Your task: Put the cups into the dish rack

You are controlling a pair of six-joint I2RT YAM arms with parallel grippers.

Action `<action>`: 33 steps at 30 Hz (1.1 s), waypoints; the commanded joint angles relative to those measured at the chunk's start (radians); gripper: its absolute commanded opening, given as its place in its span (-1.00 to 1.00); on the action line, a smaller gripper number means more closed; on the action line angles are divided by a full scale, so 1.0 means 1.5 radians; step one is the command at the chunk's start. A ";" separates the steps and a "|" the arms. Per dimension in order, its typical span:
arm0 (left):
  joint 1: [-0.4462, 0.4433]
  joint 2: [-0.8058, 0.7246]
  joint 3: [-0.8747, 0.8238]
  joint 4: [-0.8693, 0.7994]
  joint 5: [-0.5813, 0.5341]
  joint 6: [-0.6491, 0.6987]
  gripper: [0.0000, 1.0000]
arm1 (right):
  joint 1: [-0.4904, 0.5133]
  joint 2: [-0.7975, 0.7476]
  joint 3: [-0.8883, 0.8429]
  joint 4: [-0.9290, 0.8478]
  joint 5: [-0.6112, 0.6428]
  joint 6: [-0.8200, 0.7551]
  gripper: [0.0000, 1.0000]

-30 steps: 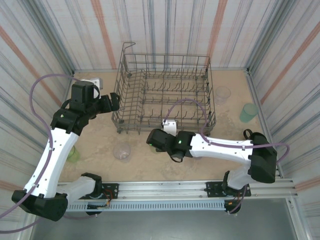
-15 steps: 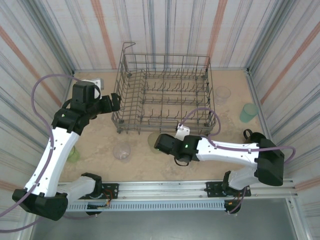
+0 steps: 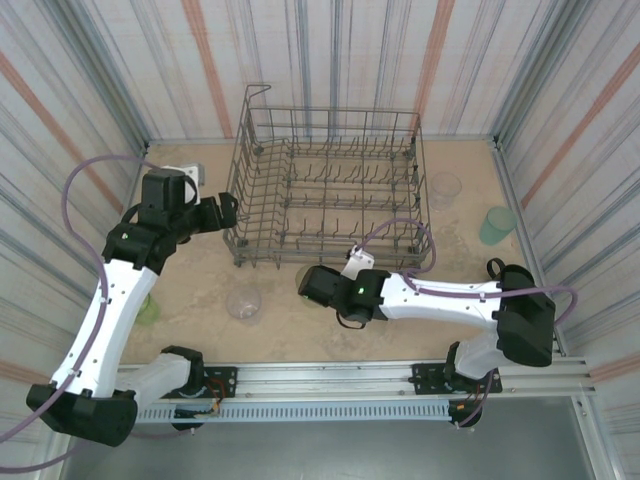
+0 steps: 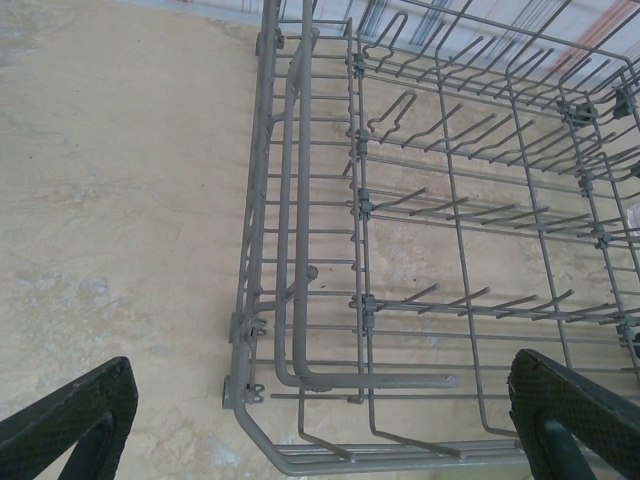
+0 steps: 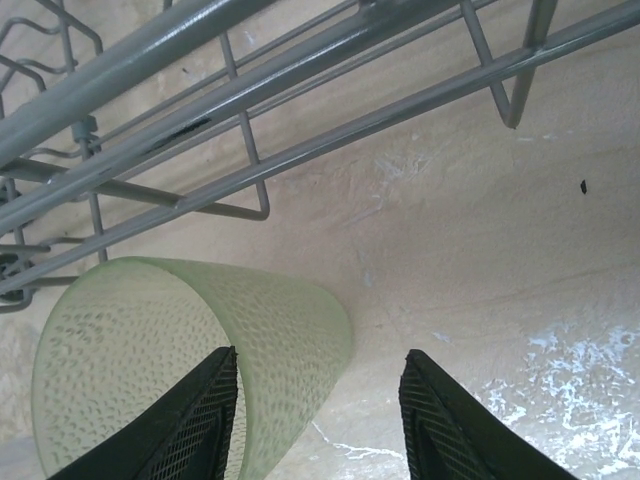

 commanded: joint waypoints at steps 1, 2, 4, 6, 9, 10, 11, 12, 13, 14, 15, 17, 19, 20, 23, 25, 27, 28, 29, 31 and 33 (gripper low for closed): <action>0.006 -0.012 -0.011 0.016 0.028 0.011 0.97 | 0.003 0.017 0.018 0.002 0.020 0.029 -0.07; 0.006 -0.011 -0.012 0.016 0.029 0.011 0.97 | 0.002 0.019 0.016 0.004 0.016 0.031 -0.10; 0.007 -0.009 -0.016 0.016 0.030 0.011 0.97 | 0.001 0.026 0.013 0.016 0.010 0.031 -0.16; 0.008 -0.006 -0.016 0.016 0.033 0.011 0.97 | -0.002 0.032 0.007 0.027 0.003 0.031 -0.29; 0.010 -0.002 -0.017 0.012 0.036 0.011 0.97 | -0.004 0.038 0.005 0.035 -0.002 0.028 -0.61; 0.010 -0.002 -0.017 0.013 0.036 0.010 0.97 | -0.004 0.038 0.004 0.036 -0.002 0.028 -0.71; 0.010 -0.001 -0.017 0.011 0.037 0.011 0.97 | -0.004 0.037 0.003 0.037 -0.001 0.028 -0.81; 0.010 -0.002 -0.016 0.011 0.037 0.009 0.97 | -0.004 0.035 0.001 0.037 0.000 0.027 -0.87; 0.011 -0.001 -0.017 0.011 0.037 0.009 0.97 | -0.004 0.032 -0.001 0.035 0.002 0.026 -0.93; 0.011 -0.001 -0.017 0.010 0.037 0.009 0.97 | -0.003 0.030 -0.001 0.032 0.002 0.025 -0.99; 0.011 -0.002 -0.016 0.009 0.037 0.009 0.97 | -0.003 0.025 -0.004 0.028 0.004 0.025 -1.00; 0.011 -0.001 -0.012 0.005 0.038 0.008 0.97 | 0.002 0.015 -0.008 0.019 0.009 0.023 -1.00; 0.011 0.000 -0.006 0.001 0.038 0.007 0.97 | 0.010 0.002 -0.011 0.008 0.017 0.018 -1.00; 0.011 0.000 -0.004 0.000 0.038 0.006 0.97 | 0.013 -0.003 -0.010 0.001 0.018 0.015 -1.00; 0.011 0.002 0.004 -0.006 0.036 0.003 0.97 | 0.029 -0.027 -0.010 -0.037 0.036 0.011 -1.00; 0.011 0.002 0.005 -0.007 0.037 -0.002 0.97 | 0.047 -0.049 -0.013 -0.065 0.063 0.011 -1.00; 0.011 0.003 0.005 -0.008 0.039 -0.003 0.97 | 0.056 -0.068 -0.012 -0.091 0.072 0.006 -1.00; 0.011 0.004 0.005 -0.010 0.039 0.002 0.97 | 0.058 -0.076 -0.012 -0.100 0.073 0.002 -1.00; 0.011 0.005 0.007 -0.015 0.030 0.005 0.97 | 0.060 -0.086 -0.013 -0.110 0.075 0.000 -1.00; 0.011 0.008 0.014 -0.028 0.002 0.005 0.97 | 0.062 -0.109 -0.020 -0.125 0.075 -0.007 -1.00; 0.011 0.014 0.026 -0.036 0.004 0.005 0.97 | 0.062 -0.134 -0.034 -0.129 0.074 -0.013 -1.00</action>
